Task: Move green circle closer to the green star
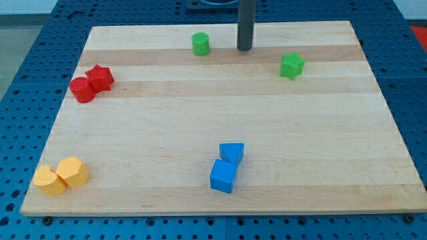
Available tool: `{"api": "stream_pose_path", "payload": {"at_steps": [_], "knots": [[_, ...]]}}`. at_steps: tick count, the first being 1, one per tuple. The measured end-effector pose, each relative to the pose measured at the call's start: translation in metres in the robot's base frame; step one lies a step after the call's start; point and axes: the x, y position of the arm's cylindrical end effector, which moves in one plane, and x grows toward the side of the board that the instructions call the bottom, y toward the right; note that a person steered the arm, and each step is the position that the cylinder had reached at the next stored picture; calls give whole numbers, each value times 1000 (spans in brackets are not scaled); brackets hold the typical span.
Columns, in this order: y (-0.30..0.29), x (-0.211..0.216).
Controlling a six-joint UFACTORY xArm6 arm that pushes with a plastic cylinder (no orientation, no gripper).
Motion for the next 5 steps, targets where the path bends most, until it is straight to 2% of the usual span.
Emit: {"api": "stream_pose_path", "payload": {"at_steps": [1,2,3,5], "knots": [[-43,-24],[-94,-24],[-105,-22],[-93,6]]}}
